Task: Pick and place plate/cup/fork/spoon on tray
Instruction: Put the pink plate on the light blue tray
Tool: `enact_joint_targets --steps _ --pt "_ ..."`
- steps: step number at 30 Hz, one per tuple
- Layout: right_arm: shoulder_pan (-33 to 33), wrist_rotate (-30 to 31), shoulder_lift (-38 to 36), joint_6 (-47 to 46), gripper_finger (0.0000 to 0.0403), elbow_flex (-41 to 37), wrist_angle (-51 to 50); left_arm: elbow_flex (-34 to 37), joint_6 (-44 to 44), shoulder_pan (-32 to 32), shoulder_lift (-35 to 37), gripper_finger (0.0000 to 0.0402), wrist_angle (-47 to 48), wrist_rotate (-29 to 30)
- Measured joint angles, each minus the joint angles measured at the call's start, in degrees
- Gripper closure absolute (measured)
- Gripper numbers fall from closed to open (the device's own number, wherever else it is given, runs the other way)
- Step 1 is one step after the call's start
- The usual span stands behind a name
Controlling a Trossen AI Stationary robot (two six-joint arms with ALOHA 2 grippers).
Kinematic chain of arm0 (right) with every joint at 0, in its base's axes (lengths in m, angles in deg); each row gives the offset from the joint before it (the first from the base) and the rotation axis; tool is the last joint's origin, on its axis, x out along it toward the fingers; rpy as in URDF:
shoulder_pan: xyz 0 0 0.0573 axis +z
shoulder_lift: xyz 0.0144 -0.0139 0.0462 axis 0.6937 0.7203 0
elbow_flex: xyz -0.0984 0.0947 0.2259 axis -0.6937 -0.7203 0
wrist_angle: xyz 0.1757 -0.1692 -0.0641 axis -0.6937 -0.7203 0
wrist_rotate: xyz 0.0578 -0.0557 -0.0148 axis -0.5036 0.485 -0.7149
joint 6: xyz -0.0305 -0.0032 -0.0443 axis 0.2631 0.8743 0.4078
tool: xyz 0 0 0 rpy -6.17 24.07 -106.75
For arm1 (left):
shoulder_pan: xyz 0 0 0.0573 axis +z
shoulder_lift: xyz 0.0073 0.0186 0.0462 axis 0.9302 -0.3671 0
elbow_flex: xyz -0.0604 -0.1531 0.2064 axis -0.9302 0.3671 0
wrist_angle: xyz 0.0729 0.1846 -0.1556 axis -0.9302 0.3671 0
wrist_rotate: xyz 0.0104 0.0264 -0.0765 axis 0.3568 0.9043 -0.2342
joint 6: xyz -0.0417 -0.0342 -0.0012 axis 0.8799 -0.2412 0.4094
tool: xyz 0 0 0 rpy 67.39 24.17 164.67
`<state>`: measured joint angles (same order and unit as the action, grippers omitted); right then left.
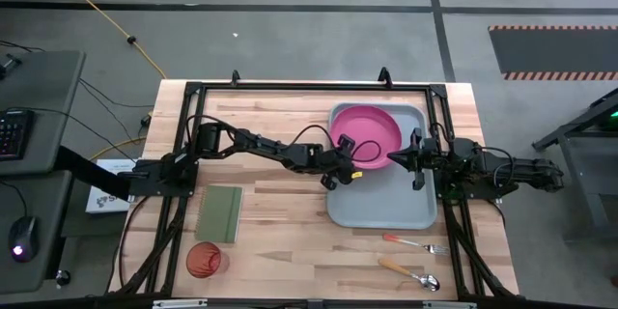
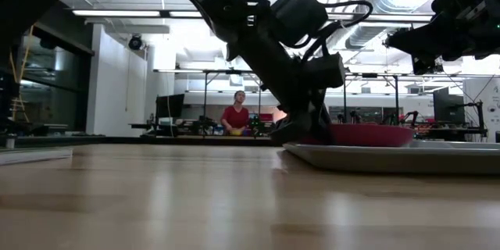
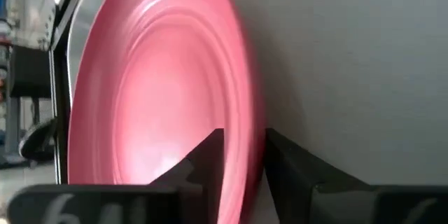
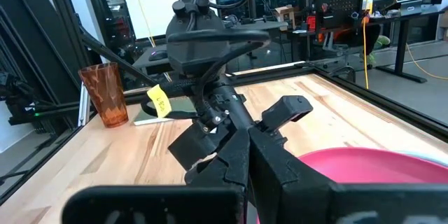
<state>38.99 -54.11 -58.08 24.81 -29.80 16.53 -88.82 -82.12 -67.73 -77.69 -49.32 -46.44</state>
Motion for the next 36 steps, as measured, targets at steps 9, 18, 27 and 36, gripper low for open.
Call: enact_joint_targets --steps 9,18,27,36 --pt "0.0 0.0 0.0 0.0 0.0402 0.0 0.0 -8.1 4.1 -0.2 0.0 0.0216 11.0 1.3" --pt "0.0 0.0 0.0 0.0 0.0402 0.0 0.0 -13.6 8.6 -0.1 0.0 0.0202 21.9 5.0" --pt "0.0 0.0 0.0 0.0 0.0402 0.0 0.0 -13.5 14.5 1.7 0.5 0.0202 24.8 -2.7" --pt "0.0 0.0 0.0 0.0 0.0402 0.0 0.0 -13.5 24.6 6.3 2.5 0.0202 28.6 -15.3"
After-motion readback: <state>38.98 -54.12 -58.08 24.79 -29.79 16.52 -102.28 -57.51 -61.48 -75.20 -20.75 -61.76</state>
